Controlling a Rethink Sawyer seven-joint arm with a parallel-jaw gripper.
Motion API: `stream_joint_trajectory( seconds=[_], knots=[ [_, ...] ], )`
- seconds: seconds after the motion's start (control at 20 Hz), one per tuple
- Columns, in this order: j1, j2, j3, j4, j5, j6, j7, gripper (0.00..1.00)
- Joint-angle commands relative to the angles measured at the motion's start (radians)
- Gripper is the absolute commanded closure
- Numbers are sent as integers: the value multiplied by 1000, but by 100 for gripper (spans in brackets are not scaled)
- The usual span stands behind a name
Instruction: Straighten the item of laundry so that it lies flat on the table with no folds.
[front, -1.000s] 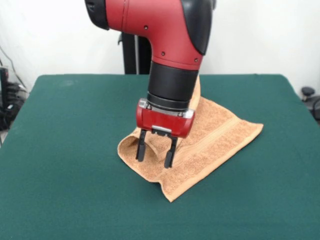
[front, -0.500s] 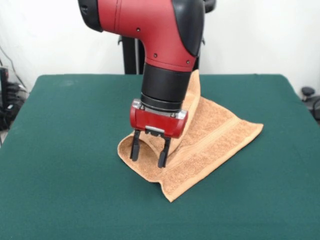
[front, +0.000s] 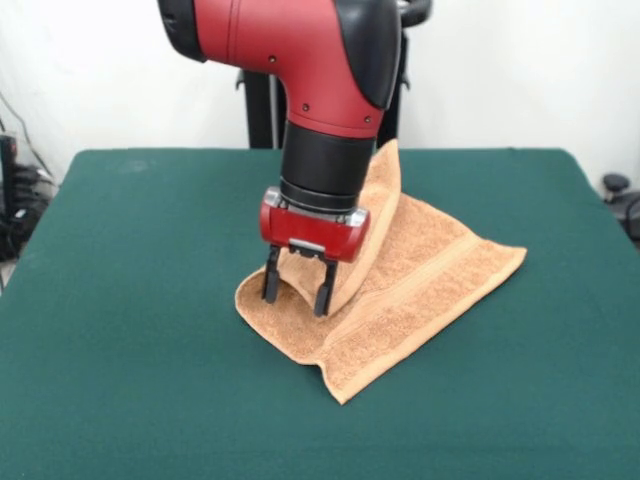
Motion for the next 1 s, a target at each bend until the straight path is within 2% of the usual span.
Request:
stream_joint_trajectory(
  seconds=[0.05,1.0],
  knots=[
    [12,42,138,117,-40,-40,78,0],
    [2,50,145,133,-45,-66,70,0]
  ],
)
